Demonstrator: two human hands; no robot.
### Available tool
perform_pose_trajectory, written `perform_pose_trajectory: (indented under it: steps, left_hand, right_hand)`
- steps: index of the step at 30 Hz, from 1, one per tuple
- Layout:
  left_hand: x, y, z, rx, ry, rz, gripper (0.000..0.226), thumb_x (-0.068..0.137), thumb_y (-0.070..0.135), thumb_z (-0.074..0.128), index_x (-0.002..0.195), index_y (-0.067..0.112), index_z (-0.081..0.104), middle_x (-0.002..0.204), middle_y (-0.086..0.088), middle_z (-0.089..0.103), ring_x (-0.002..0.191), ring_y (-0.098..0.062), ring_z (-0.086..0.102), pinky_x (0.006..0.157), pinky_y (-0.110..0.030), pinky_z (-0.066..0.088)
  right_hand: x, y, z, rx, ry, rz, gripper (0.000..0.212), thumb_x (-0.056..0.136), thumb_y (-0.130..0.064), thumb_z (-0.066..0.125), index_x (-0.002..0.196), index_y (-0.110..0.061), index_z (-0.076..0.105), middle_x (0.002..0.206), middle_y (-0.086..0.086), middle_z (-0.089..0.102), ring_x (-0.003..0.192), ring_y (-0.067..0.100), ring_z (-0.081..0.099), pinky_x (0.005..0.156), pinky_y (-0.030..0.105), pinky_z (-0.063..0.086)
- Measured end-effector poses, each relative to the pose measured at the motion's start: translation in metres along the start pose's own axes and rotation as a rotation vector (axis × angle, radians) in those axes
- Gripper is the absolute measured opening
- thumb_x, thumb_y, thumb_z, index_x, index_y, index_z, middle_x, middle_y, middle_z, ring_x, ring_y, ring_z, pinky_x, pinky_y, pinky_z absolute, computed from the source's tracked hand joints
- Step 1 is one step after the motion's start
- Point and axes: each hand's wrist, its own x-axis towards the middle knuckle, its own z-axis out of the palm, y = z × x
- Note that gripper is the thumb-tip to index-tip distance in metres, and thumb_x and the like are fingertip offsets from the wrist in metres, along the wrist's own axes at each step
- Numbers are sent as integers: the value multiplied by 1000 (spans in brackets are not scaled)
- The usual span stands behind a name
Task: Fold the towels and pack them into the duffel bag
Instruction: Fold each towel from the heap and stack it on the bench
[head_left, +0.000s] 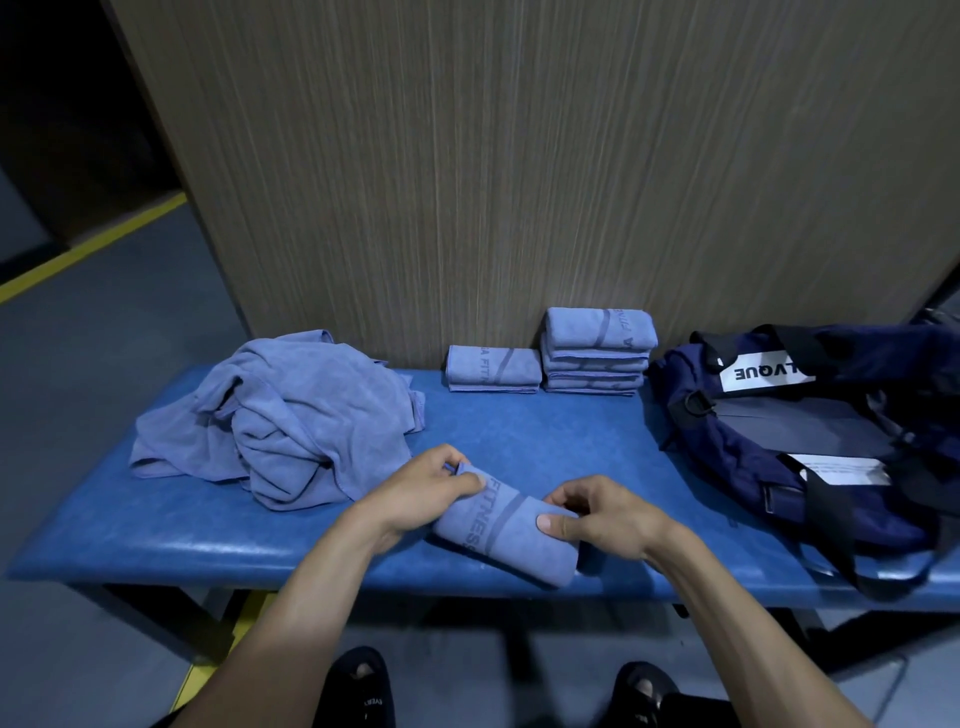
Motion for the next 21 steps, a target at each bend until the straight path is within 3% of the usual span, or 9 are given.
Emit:
perform_pose_trajectory:
  steps: [2, 4, 7, 11, 16, 21]
  left_hand:
    - [-3, 3, 3, -164, -5, 10, 13, 88, 12, 74, 94, 12, 62, 75, 1, 60, 60, -1, 55, 58, -14, 43]
    - [-4, 5, 5, -249, -4, 49, 22, 77, 14, 81, 92, 12, 65, 81, -1, 63, 68, -4, 58, 62, -14, 46]
    - [-6, 9, 7, -297, -3, 124, 23, 73, 13, 83, 90, 16, 68, 89, 1, 64, 81, -8, 59, 70, -15, 48]
    - [-8, 18, 5, -305, -49, 215, 33, 70, 25, 81, 100, 15, 70, 97, 4, 67, 91, -7, 61, 85, -22, 49]
    - [-12, 28, 2, -334, -149, 258, 37, 76, 23, 79, 107, 8, 67, 96, 2, 67, 92, -11, 62, 86, -26, 50]
    - [-10, 35, 4, -388, 12, 249, 25, 72, 20, 76, 93, 10, 67, 86, 0, 68, 83, -12, 62, 80, -29, 50]
  right_hand:
    - [-2, -1, -1, -2, -26, -1, 24, 89, -29, 76, 103, -10, 73, 96, 13, 74, 81, 10, 60, 76, 29, 49]
    - [-5, -1, -2, 27, -59, -10, 30, 87, -33, 76, 106, -9, 72, 101, 18, 72, 83, 11, 59, 78, 30, 48]
    - [-11, -5, -3, 102, -107, -10, 34, 88, -29, 77, 108, -3, 69, 90, 7, 66, 83, 12, 55, 75, 26, 44]
    - [-18, -15, -5, 205, -181, -29, 43, 76, -33, 83, 105, -7, 65, 95, 1, 63, 89, 12, 56, 81, 27, 45]
    - [-18, -33, 8, 344, -269, -103, 62, 80, -35, 81, 132, -11, 56, 123, 7, 69, 115, 19, 65, 96, 33, 52]
    - [-13, -47, 14, 421, -186, -104, 54, 80, -41, 80, 122, -10, 67, 115, 14, 72, 101, 20, 68, 91, 39, 52]
